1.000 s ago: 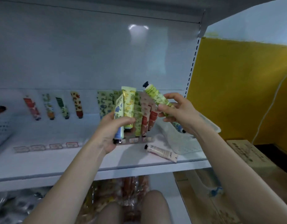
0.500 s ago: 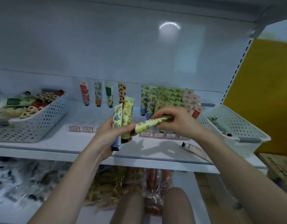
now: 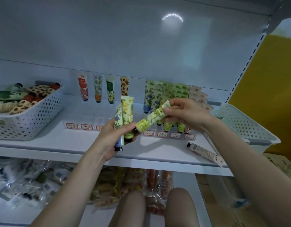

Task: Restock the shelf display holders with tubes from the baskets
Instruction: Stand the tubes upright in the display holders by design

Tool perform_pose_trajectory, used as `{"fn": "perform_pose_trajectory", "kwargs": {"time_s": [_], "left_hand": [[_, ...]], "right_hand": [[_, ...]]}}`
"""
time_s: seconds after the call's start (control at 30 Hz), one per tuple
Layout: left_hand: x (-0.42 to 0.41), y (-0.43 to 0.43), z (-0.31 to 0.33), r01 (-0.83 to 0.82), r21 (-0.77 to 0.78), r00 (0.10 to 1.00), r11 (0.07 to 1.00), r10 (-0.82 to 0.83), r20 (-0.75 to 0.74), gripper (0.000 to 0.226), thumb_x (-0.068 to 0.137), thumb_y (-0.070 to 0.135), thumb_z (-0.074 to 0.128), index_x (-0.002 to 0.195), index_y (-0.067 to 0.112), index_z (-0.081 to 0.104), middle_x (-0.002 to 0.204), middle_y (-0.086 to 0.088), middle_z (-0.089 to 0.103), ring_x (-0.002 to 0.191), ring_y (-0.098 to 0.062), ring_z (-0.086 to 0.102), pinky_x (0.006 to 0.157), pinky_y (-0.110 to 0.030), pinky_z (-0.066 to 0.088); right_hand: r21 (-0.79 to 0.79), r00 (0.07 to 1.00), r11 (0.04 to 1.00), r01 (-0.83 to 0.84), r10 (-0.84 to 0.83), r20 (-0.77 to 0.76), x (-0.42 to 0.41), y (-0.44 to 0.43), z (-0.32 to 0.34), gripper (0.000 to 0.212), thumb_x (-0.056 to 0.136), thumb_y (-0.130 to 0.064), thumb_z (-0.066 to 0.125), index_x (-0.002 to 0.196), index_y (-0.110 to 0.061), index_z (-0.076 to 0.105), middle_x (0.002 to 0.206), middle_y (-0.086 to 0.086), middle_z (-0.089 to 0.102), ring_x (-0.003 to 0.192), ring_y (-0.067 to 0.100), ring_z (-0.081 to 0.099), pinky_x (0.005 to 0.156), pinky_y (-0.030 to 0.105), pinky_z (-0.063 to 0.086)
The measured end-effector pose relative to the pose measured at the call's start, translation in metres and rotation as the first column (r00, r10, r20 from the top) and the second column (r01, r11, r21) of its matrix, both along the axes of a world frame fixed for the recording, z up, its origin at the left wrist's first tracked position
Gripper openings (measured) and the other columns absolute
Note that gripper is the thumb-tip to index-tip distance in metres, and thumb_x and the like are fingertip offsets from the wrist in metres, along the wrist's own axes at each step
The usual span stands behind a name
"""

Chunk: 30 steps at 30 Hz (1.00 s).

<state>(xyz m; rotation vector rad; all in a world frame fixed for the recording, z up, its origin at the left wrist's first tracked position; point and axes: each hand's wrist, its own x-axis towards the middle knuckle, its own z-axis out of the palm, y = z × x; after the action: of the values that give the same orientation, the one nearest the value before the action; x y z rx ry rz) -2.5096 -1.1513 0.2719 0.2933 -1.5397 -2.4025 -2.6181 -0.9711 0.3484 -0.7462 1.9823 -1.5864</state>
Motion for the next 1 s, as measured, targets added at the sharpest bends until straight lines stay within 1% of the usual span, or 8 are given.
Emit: {"fn": "perform_pose_trajectory", "kwargs": {"time_s": [0.17, 0.27, 0.37, 0.5, 0.67, 0.8, 0.9, 1.0], "left_hand": [[-0.021, -0.006, -0.023, -0.157, -0.163, 0.987, 0.974, 0.162, 0.016, 0.019, 0.081, 0.010, 0.068, 0.096, 0.018, 0.058, 0.094, -0.007, 0.068, 0.083, -0.022, 0.069, 0.068, -0.030, 0.056], [-0.030, -0.002, -0.037, -0.215, -0.243, 0.973, 0.946, 0.229, 0.028, 0.016, 0.083, 0.014, 0.067, 0.093, 0.023, 0.058, 0.093, -0.003, 0.068, 0.081, -0.018, 0.068, 0.071, -0.030, 0.055], [-0.038, 0.004, -0.046, -0.265, -0.300, 0.958, 0.917, 0.285, 0.024, 0.013, 0.085, 0.017, 0.065, 0.095, 0.021, 0.058, 0.091, 0.001, 0.067, 0.077, -0.011, 0.068, 0.066, -0.022, 0.054], [-0.047, 0.013, -0.052, -0.316, -0.327, 0.941, 0.891, 0.338, 0.010, 0.008, 0.087, 0.018, 0.064, 0.090, 0.018, 0.057, 0.085, 0.002, 0.065, 0.072, -0.007, 0.065, 0.053, -0.011, 0.050], [-0.057, 0.021, -0.059, -0.333, -0.370, 0.934, 0.867, 0.358, -0.003, 0.009, 0.086, 0.017, 0.065, 0.087, 0.019, 0.056, 0.083, -0.002, 0.066, 0.076, -0.016, 0.067, 0.062, -0.028, 0.055], [-0.059, 0.022, -0.062, -0.327, -0.396, 0.936, 0.858, 0.353, -0.006, 0.012, 0.085, 0.018, 0.066, 0.083, 0.023, 0.055, 0.079, 0.002, 0.066, 0.077, -0.026, 0.066, 0.068, -0.040, 0.055], [-0.058, 0.021, -0.062, -0.325, -0.401, 0.936, 0.856, 0.351, -0.010, 0.013, 0.085, 0.018, 0.066, 0.083, 0.024, 0.055, 0.079, 0.005, 0.065, 0.075, -0.020, 0.065, 0.064, -0.034, 0.054], [-0.056, 0.021, -0.061, -0.320, -0.419, 0.938, 0.850, 0.345, -0.016, 0.015, 0.086, 0.018, 0.065, 0.082, 0.027, 0.053, 0.078, 0.008, 0.063, 0.071, -0.011, 0.062, 0.052, -0.017, 0.050]], "right_hand": [[0.080, 0.956, 0.980, 0.182, -0.157, -0.250, -0.015, -0.002, 0.015, 0.004, 0.086, -0.009, 0.061, 0.086, -0.012, 0.062, 0.083, 0.002, 0.069, 0.069, 0.012, 0.070, 0.070, 0.019, 0.057], [0.093, 0.873, 0.945, 0.314, -0.248, -0.420, -0.024, 0.001, 0.020, 0.004, 0.082, -0.017, 0.068, 0.081, -0.017, 0.064, 0.079, 0.004, 0.070, 0.066, 0.012, 0.070, 0.071, 0.025, 0.058], [0.111, 0.795, 0.909, 0.401, -0.285, -0.536, -0.027, 0.014, 0.023, 0.011, 0.080, -0.019, 0.071, 0.079, -0.008, 0.068, 0.070, 0.006, 0.069, 0.058, 0.010, 0.068, 0.064, 0.023, 0.057], [0.223, 0.740, 0.842, 0.491, -0.268, -0.617, -0.028, 0.035, 0.017, 0.019, 0.081, -0.017, 0.072, 0.082, 0.002, 0.069, 0.073, 0.014, 0.069, 0.058, 0.017, 0.066, 0.057, 0.020, 0.054], [0.236, 0.650, 0.784, 0.575, -0.263, -0.713, -0.030, 0.045, -0.004, 0.018, 0.086, -0.012, 0.063, 0.070, -0.003, 0.067, 0.068, 0.014, 0.070, 0.061, 0.023, 0.068, 0.066, 0.028, 0.054], [0.211, 0.592, 0.773, 0.598, -0.249, -0.767, -0.033, 0.041, -0.018, 0.024, 0.087, -0.009, 0.059, 0.069, 0.005, 0.069, 0.063, 0.013, 0.069, 0.061, 0.024, 0.068, 0.064, 0.013, 0.048], [0.187, 0.581, 0.785, 0.590, -0.253, -0.773, -0.034, 0.037, -0.020, 0.026, 0.089, -0.010, 0.058, 0.071, 0.005, 0.069, 0.062, 0.012, 0.069, 0.058, 0.023, 0.067, 0.054, 0.002, 0.041], [0.172, 0.576, 0.796, 0.581, -0.252, -0.778, -0.036, 0.032, -0.021, 0.027, 0.090, -0.010, 0.057, 0.072, 0.006, 0.068, 0.059, 0.010, 0.066, 0.055, 0.025, 0.067, 0.051, 0.005, 0.041]]}}
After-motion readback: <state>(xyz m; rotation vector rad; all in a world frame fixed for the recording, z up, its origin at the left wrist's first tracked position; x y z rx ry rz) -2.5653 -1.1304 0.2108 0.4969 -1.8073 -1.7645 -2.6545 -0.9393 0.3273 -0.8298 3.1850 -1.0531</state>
